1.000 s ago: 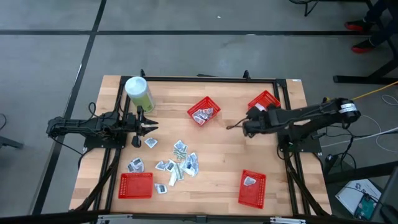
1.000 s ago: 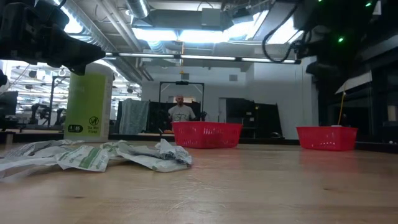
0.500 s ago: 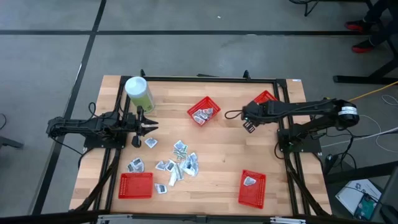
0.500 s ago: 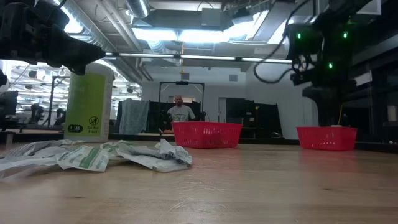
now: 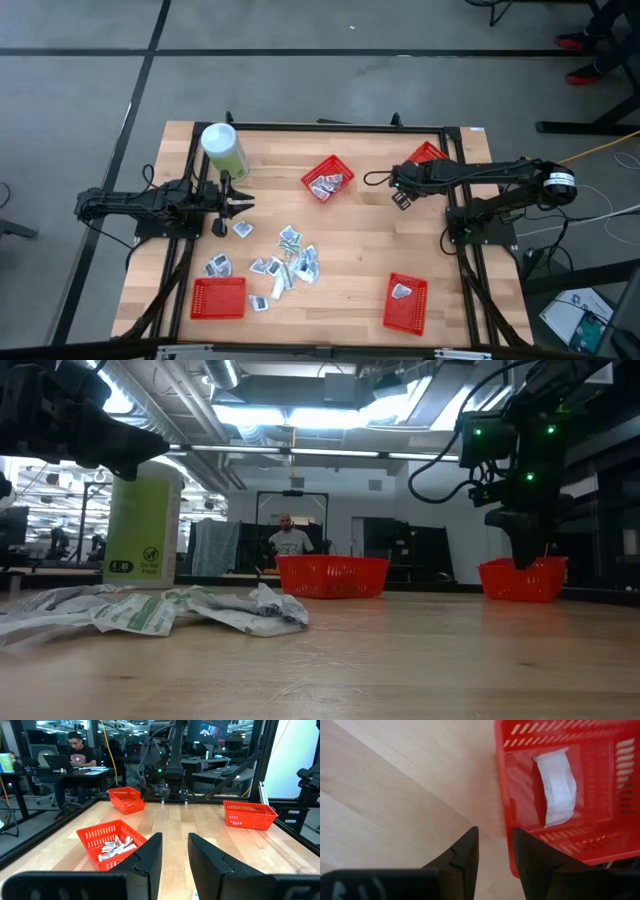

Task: Pick & Place First Aid Supplies
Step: Adjust the red container

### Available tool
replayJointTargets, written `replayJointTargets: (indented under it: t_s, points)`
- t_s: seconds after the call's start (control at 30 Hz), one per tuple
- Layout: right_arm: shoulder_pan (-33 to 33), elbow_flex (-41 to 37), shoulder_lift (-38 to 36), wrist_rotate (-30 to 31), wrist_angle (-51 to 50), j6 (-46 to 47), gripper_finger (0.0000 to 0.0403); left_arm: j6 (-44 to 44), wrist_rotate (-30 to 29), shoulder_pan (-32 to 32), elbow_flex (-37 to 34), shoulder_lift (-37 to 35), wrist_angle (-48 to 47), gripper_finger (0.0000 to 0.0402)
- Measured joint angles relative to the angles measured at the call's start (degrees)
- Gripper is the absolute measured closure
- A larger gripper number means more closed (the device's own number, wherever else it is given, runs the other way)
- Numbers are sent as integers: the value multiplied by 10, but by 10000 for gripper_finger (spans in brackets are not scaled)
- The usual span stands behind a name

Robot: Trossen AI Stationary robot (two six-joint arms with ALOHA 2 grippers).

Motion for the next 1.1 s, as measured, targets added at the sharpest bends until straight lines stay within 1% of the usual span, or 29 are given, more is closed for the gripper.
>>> replayJointTargets:
  t_s: [0.2, 0.33, 0.57, 0.9, 1.1]
  points:
    - [-2, 0, 0, -1, 1, -5, 285, 0, 0, 0, 0, 0, 0, 313]
    - [-2, 0, 0, -19, 1, -7, 285, 0, 0, 0, 0, 0, 0, 313]
    - [-2, 0, 0, -23, -2, -10, 285, 0, 0, 0, 0, 0, 0, 313]
    - [-2, 0, 0, -65, 8, -8, 286, 0, 0, 0, 0, 0, 0, 313]
    - [-1, 0, 0, -103, 55, -18, 286, 0, 0, 0, 0, 0, 0, 313]
